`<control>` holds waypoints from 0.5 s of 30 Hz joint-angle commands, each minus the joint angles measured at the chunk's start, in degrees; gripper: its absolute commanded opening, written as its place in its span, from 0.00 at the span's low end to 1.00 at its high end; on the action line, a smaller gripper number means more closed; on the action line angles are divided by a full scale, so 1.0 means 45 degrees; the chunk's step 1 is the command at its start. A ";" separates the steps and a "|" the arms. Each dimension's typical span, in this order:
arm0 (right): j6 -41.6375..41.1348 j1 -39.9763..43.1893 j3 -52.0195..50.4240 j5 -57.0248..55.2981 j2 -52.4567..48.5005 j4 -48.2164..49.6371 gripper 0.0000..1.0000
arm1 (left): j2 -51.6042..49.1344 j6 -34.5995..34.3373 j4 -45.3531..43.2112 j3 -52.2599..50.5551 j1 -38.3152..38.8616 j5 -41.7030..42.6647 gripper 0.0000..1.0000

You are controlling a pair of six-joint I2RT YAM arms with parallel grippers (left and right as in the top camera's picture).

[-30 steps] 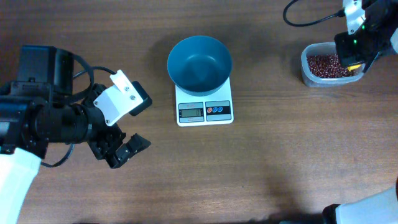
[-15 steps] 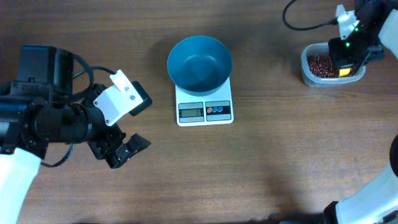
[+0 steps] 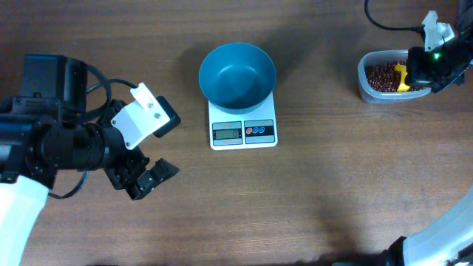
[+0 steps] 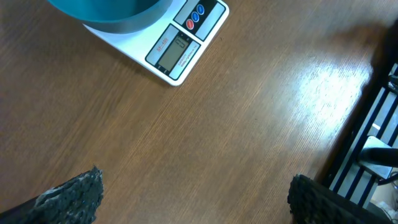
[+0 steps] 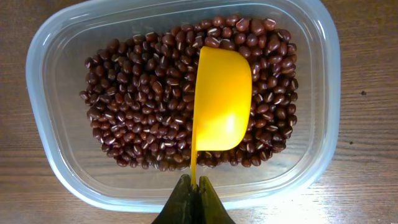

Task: Scoop item into bowl and weigh 50g on scale
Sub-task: 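Lower the yellow scoop into the red bean tub with the right gripper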

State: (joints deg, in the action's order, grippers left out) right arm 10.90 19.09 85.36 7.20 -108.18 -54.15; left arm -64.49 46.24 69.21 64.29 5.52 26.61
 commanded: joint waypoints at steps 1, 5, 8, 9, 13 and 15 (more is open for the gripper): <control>-0.0097 0.0112 -0.0185 0.0321 -0.0646 -0.0350 0.04 | 0.0121 -0.0117 -0.0019 0.0199 -0.0073 0.0223 0.99; -0.0097 0.0107 -0.0005 0.1175 -0.0612 -0.0937 0.04 | 0.0121 -0.0117 -0.0019 0.0199 -0.0073 0.0223 0.99; -0.0398 0.0165 0.0699 0.1180 -0.0612 -0.1520 0.04 | 0.0121 -0.0117 -0.0019 0.0199 -0.0073 0.0223 0.99; -0.0636 0.0228 0.0865 0.1185 -0.0612 -0.1613 0.04 | 0.0121 -0.0117 -0.0019 0.0199 -0.0073 0.0223 0.99; -0.0680 0.0631 0.0646 0.2788 -0.0646 -0.1511 0.04 | 0.0121 -0.0117 -0.0019 0.0199 -0.0073 0.0223 0.99; -0.0923 0.0631 0.0359 0.2832 -0.0826 -0.1039 0.04 | 0.0121 -0.0117 -0.0019 0.0199 -0.0073 0.0223 0.99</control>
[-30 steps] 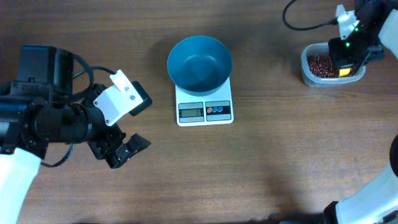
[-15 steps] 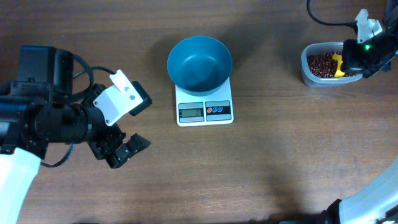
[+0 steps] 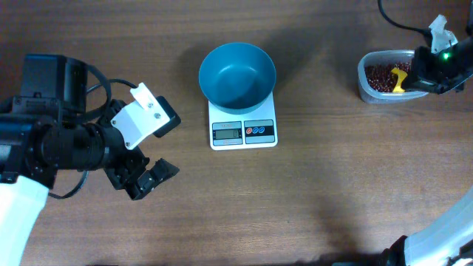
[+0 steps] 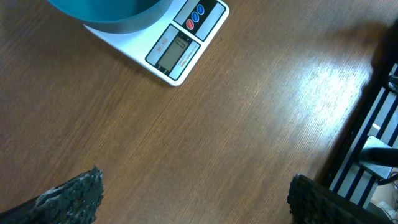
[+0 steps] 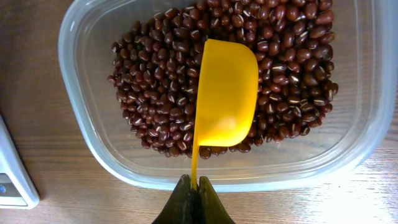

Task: Scoop item into bowl and weigh 50g on scale
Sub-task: 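Lower the yellow scoop into the red bean tub with the right gripper, then drag the scoop through the beans with the right gripper to fill it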

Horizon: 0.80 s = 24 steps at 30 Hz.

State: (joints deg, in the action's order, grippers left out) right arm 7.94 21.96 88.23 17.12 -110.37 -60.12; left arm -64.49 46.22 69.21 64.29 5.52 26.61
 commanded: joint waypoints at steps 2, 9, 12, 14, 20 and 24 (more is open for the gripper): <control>-0.0311 -0.0005 -0.0520 0.0879 -0.0874 0.0228 0.04 | 0.0121 -0.0112 -0.0019 0.0199 -0.0073 0.0223 0.99; -0.0306 0.0364 -0.0121 0.1588 -0.0962 -0.0797 0.04 | 0.0121 -0.0112 -0.0019 0.0199 -0.0073 0.0223 0.99; -0.0306 0.1185 -0.0029 0.2866 -0.0962 -0.0981 0.04 | 0.0121 -0.0112 -0.0019 0.0199 -0.0073 0.0223 0.98; -0.0306 0.1549 -0.0029 0.3483 -0.0962 -0.0967 0.04 | 0.0121 -0.0112 -0.0019 0.0199 -0.0073 0.0223 0.99; -0.1219 0.1530 -0.0272 0.3910 -0.1831 -0.0418 0.04 | 0.0121 -0.0112 -0.0019 0.0199 -0.0073 0.0223 0.99; -0.1224 0.1569 -0.0272 0.4201 -0.1987 -0.0646 0.04 | 0.0121 -0.0112 -0.0019 0.0199 -0.0073 0.0223 0.99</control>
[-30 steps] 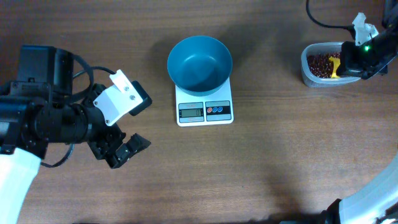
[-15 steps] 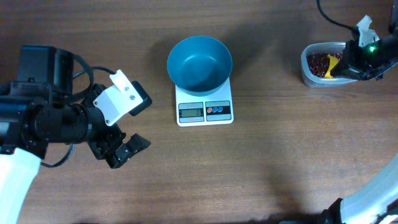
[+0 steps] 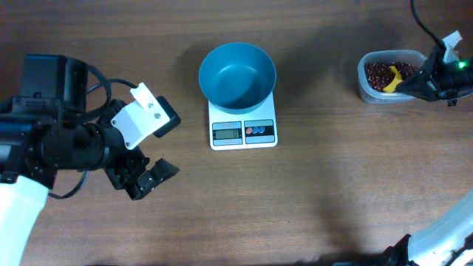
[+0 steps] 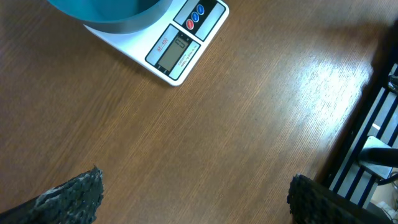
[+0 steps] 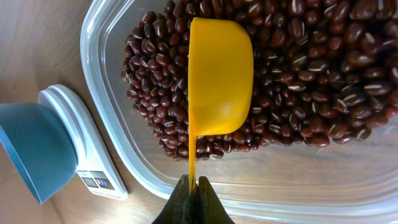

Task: Scoop item into bowl and weigh 50g on scale
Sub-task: 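Drag the scoop through the beans with the right gripper to fill it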

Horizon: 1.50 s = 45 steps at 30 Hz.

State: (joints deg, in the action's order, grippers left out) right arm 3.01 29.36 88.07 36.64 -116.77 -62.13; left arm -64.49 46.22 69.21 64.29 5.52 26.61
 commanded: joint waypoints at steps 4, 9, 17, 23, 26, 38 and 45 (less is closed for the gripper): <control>-0.0661 -0.0078 -0.0238 -0.0141 -0.0568 -0.0748 0.04 | 0.0121 -0.0112 -0.0019 0.0199 -0.0073 0.0223 0.99; -0.1117 -0.0005 -0.0238 0.0049 -0.0568 -0.0826 0.04 | 0.0121 -0.0112 -0.0019 0.0199 -0.0073 0.0223 0.99; -0.0049 0.0335 -0.0238 0.0063 -0.0578 -0.0321 0.04 | 0.0121 -0.0112 -0.0019 0.0199 -0.0073 0.0223 0.99; 0.0369 0.0816 -0.0665 0.1457 -0.0588 0.0155 0.04 | 0.0121 -0.0112 -0.0019 0.0199 -0.0073 0.0223 0.99; -0.0884 0.0816 -0.0772 0.1797 -0.0617 0.0588 0.04 | 0.0121 -0.0112 -0.0019 0.0199 -0.0073 0.0223 0.98; -0.1098 0.0816 -0.0777 0.2773 -0.0617 0.0418 0.04 | 0.0121 -0.0112 -0.0019 0.0199 -0.0073 0.0223 0.99; 0.0282 0.1078 -0.0777 0.3623 -0.0617 -0.0024 0.04 | 0.0121 -0.0112 -0.0019 0.0199 -0.0073 0.0223 0.99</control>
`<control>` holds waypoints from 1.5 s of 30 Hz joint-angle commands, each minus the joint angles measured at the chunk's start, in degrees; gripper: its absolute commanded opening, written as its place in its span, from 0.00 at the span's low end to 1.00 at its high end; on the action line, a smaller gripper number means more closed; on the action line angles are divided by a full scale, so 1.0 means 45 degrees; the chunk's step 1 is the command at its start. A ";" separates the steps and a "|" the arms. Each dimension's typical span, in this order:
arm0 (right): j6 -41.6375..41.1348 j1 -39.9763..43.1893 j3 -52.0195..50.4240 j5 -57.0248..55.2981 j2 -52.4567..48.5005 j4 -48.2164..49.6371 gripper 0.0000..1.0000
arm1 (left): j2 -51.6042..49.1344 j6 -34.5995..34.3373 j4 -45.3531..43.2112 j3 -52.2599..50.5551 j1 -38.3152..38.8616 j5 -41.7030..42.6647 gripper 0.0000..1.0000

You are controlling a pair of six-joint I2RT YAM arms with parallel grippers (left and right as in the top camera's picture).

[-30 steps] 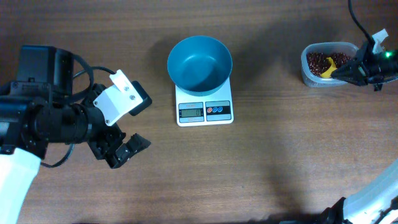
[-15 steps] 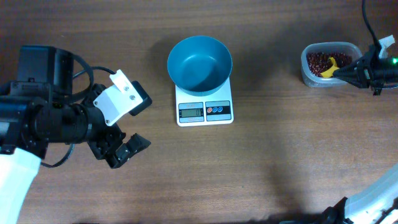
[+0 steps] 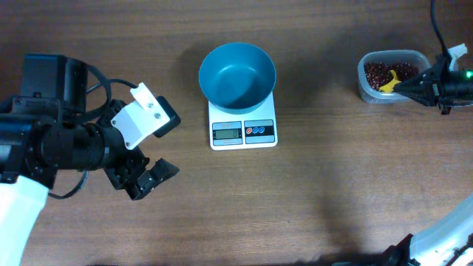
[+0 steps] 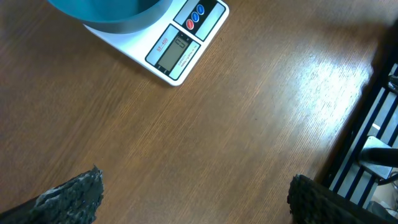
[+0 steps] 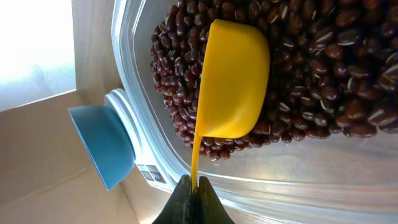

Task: Scoop item into bowl and weigh 50g on scale
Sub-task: 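Drag the scoop through the beans with the right gripper to fill it, then lift the filled scoop and carry it over the teal bowl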

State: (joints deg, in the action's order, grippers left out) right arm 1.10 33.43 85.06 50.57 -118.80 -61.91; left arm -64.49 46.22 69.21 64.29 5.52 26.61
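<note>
The empty blue bowl (image 3: 237, 74) stands on the white scale (image 3: 243, 133) at the table's middle. At the far right a clear plastic tub (image 3: 389, 76) holds red beans (image 5: 311, 74). My right gripper (image 5: 193, 184) is shut on the thin handle of a yellow scoop (image 5: 231, 81), whose cup lies bottom up on the beans. From overhead the right gripper (image 3: 411, 84) sits at the tub's right rim, tilted low. My left gripper (image 3: 148, 177) hangs open over bare table left of the scale, its fingertips (image 4: 68, 196) wide apart.
The scale's display (image 4: 174, 51) and buttons (image 4: 196, 15) show in the left wrist view. A black frame (image 4: 373, 124) stands past the table's edge there. Cables run off the top right corner overhead.
My right gripper has tilted further and shifted right, so the tub fills the right wrist view at a steeper angle. The scoop stays bottom up on the beans. The left arm has not moved.
My right gripper held the scoop's handle above the bean tub, looking straight down. At each later moment it was further right and more tilted, with the scale and bowl coming into its view. The left gripper stayed open and still throughout.
</note>
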 commanded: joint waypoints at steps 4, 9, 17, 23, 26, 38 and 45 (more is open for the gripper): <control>0.0714 0.0942 -0.0107 0.0248 -0.0165 -0.0899 0.04 | 0.0121 -0.0112 -0.0019 0.0199 -0.0073 0.0223 0.99; 0.0714 0.1243 -0.0107 0.0403 -0.0165 -0.0481 0.04 | 0.0121 -0.0112 -0.0019 0.0199 -0.0073 0.0223 0.99; 0.1481 0.1273 -0.0107 0.1676 -0.0165 -0.0627 0.04 | 0.0121 -0.0112 -0.0019 0.0199 -0.0073 0.0223 0.99; 0.2278 0.1851 -0.0107 0.1880 -0.0165 -0.1098 0.04 | 0.0121 -0.0112 -0.0019 0.0199 -0.0073 0.0223 0.99; 0.2720 0.2361 -0.0107 0.2492 -0.0165 -0.1156 0.04 | 0.0121 -0.0112 -0.0019 0.0199 -0.0073 0.0223 0.99; 0.4716 0.2681 -0.0107 0.3721 -0.0165 -0.2059 0.04 | 0.0121 -0.0112 -0.0019 0.0199 -0.0073 0.0223 0.98; 0.5877 0.2681 -0.0107 0.4731 -0.0165 -0.2370 0.04 | 0.0121 -0.0112 -0.0019 0.0199 -0.0073 0.0223 0.99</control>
State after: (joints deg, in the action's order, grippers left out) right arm 22.79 45.10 84.88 66.70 -119.22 -71.57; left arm -64.49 46.24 69.21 64.31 5.52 26.61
